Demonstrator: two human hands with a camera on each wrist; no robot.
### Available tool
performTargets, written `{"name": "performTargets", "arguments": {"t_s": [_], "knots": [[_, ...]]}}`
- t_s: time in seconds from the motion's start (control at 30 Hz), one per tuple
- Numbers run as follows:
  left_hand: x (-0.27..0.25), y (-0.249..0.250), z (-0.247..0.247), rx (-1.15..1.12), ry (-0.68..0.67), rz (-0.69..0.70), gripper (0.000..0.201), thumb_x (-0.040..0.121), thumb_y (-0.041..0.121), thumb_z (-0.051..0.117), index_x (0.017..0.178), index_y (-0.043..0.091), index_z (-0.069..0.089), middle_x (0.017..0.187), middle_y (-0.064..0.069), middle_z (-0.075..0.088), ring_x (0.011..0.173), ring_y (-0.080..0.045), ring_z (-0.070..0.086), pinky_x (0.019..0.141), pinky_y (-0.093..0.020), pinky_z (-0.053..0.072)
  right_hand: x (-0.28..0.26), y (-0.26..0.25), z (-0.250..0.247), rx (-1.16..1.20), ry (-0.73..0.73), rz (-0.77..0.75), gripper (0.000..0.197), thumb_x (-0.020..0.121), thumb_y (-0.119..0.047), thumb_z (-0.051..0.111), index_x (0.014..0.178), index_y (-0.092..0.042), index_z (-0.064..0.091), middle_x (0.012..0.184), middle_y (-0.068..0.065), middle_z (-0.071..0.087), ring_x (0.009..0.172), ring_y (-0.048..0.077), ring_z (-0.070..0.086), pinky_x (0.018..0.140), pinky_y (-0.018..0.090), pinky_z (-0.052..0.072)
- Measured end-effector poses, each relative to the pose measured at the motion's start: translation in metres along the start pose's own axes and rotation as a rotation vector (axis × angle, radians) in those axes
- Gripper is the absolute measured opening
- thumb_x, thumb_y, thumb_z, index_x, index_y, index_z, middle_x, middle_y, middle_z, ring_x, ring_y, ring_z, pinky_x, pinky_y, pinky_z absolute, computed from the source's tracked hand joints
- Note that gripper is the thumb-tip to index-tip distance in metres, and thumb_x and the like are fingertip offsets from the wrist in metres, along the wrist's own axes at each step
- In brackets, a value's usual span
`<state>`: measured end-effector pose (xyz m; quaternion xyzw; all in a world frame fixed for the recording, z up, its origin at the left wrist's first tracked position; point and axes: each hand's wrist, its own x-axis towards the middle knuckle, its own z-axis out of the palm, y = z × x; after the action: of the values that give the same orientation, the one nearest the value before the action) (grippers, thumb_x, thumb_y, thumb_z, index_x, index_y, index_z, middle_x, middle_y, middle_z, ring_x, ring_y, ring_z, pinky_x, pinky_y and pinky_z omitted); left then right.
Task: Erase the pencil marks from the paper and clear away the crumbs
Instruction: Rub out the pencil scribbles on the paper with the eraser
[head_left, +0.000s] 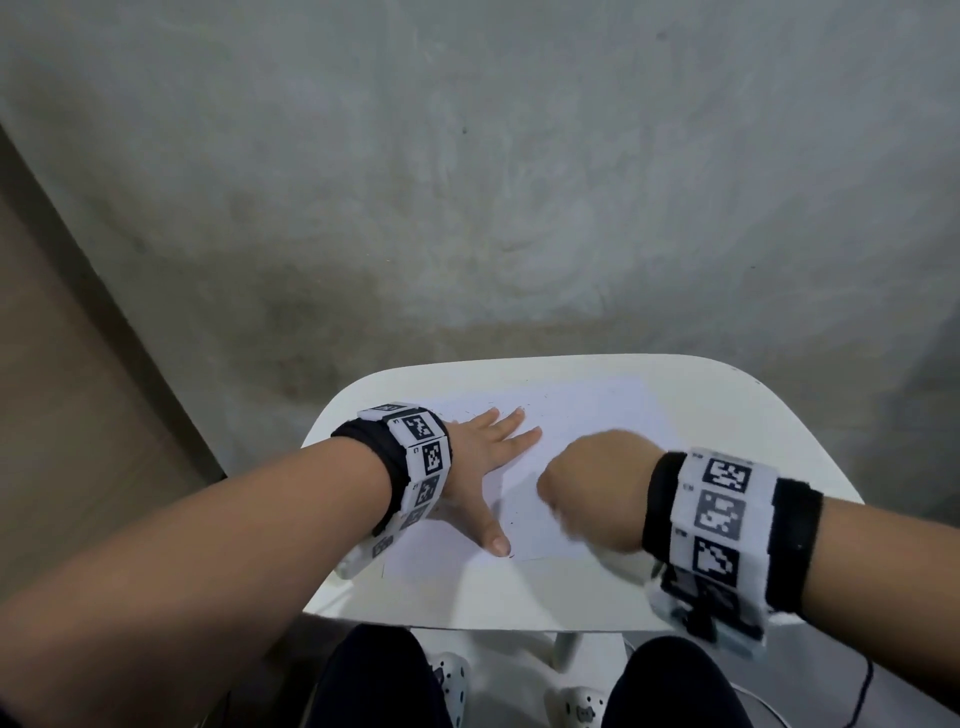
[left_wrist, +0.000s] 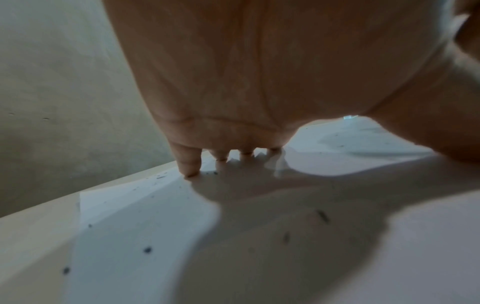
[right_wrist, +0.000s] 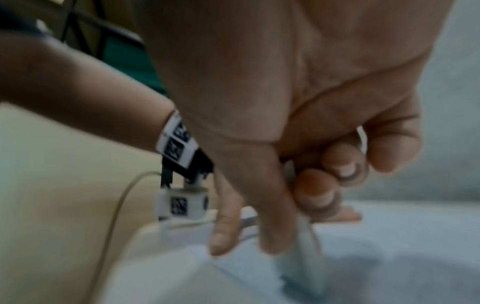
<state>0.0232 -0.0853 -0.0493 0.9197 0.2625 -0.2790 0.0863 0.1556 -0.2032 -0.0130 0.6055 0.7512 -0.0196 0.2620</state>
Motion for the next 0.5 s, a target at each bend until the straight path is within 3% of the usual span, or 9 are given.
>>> {"name": "performTargets", "arguments": {"t_s": [0.07, 0.17, 0.3, 0.43, 0.5], "knots": [[0.0, 0.0, -0.001, 0.002, -0.008, -0.004, 0.134, 0.065, 0.073, 0.072, 0.148, 0.041, -0.028, 0.153, 0.016, -0.039, 0.145, -0.013, -0.029, 0.119, -0.057, -0.001, 0.002, 0.01, 0.0, 0.051, -0.035, 0.032, 0.02, 0.089, -0.025, 0.055, 0.098, -0.013, 0.067, 0.09, -0.001, 0.068, 0.082, 0.021, 0.06, 0.065, 0.028, 0.044], [0.0, 0.001, -0.002, -0.004, -0.008, -0.01, 0.134, 0.064, 0.074, 0.072, 0.148, 0.041, -0.028, 0.153, 0.015, -0.038, 0.145, -0.014, -0.029, 0.119, -0.057, -0.002, 0.009, 0.038, -0.002, 0.095, 0.032, 0.192, 0.022, 0.088, -0.023, 0.051, 0.097, -0.013, 0.068, 0.084, -0.003, 0.066, 0.077, 0.022, 0.06, 0.066, 0.028, 0.046], [0.0, 0.001, -0.001, -0.001, -0.006, -0.007, 0.134, 0.065, 0.073, 0.073, 0.148, 0.041, -0.028, 0.153, 0.015, -0.038, 0.145, -0.014, -0.029, 0.119, -0.055, -0.002, 0.002, 0.013, 0.005, 0.046, -0.004, 0.064, 0.017, 0.088, -0.022, 0.053, 0.095, -0.015, 0.067, 0.084, -0.003, 0.065, 0.079, 0.022, 0.06, 0.061, 0.026, 0.041], [0.0, 0.002, -0.002, -0.001, -0.003, -0.018, 0.134, 0.066, 0.073, 0.072, 0.148, 0.04, -0.028, 0.154, 0.014, -0.037, 0.146, -0.015, -0.028, 0.118, -0.055, -0.001, 0.007, 0.043, 0.002, 0.13, 0.032, 0.209, 0.019, 0.086, -0.025, 0.054, 0.092, -0.014, 0.068, 0.082, -0.003, 0.066, 0.078, 0.021, 0.062, 0.068, 0.027, 0.049], [0.0, 0.003, -0.002, 0.004, 0.0, -0.018, 0.133, 0.066, 0.073, 0.073, 0.149, 0.039, -0.027, 0.154, 0.014, -0.037, 0.146, -0.015, -0.027, 0.119, -0.055, -0.001, 0.007, 0.029, 0.005, 0.034, 0.046, 0.16, 0.014, 0.086, -0.021, 0.055, 0.091, -0.016, 0.067, 0.081, -0.004, 0.065, 0.077, 0.022, 0.062, 0.067, 0.027, 0.048]]}}
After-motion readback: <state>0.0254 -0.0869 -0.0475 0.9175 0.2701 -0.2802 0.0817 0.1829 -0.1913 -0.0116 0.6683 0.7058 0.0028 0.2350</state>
